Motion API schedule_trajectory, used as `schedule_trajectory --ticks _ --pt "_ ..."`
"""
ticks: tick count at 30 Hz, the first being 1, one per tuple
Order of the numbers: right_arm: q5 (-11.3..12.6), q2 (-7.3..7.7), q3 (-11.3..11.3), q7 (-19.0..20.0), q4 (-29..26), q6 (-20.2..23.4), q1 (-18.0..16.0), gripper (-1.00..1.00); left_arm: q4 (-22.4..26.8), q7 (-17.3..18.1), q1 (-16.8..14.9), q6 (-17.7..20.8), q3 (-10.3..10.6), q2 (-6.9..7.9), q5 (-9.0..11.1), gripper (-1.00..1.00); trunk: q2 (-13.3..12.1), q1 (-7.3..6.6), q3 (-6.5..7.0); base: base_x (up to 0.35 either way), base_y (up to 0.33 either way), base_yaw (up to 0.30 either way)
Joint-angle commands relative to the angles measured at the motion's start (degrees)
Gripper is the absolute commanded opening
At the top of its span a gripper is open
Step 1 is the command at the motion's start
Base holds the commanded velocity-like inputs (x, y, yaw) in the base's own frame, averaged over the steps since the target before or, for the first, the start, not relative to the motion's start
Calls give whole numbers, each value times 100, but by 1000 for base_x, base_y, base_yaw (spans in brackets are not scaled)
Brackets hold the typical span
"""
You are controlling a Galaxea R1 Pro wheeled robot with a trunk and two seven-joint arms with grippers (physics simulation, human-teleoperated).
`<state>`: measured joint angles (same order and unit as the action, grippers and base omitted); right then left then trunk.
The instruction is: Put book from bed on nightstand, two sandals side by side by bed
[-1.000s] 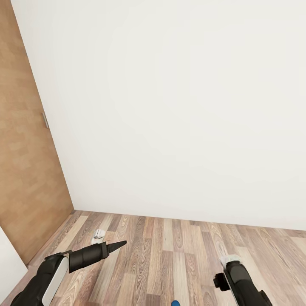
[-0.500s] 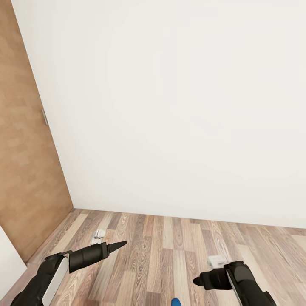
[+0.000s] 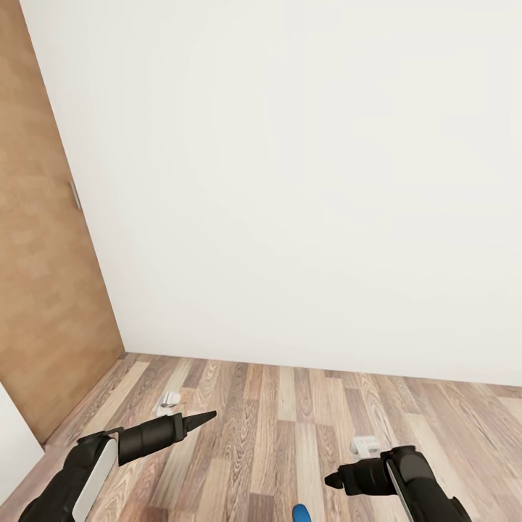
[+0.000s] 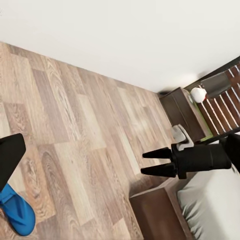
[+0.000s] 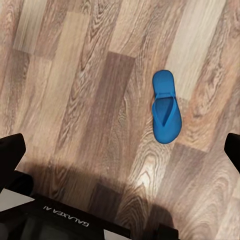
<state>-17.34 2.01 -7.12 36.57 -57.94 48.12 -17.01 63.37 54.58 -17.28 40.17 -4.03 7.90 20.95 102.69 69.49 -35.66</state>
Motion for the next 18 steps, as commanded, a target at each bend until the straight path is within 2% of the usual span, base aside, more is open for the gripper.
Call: schedule_trajectory --ticks 1,18 --pt "-59 -3 -12 55 -2 10 -4 100 0 -4 -3 32 -2 1 26 100 45 22 -24 0 0 0" --pt "-93 -13 -2 60 -21 2 -4 100 0 -35 -3 9 -2 1 24 100 726 395 -330 0 0 0"
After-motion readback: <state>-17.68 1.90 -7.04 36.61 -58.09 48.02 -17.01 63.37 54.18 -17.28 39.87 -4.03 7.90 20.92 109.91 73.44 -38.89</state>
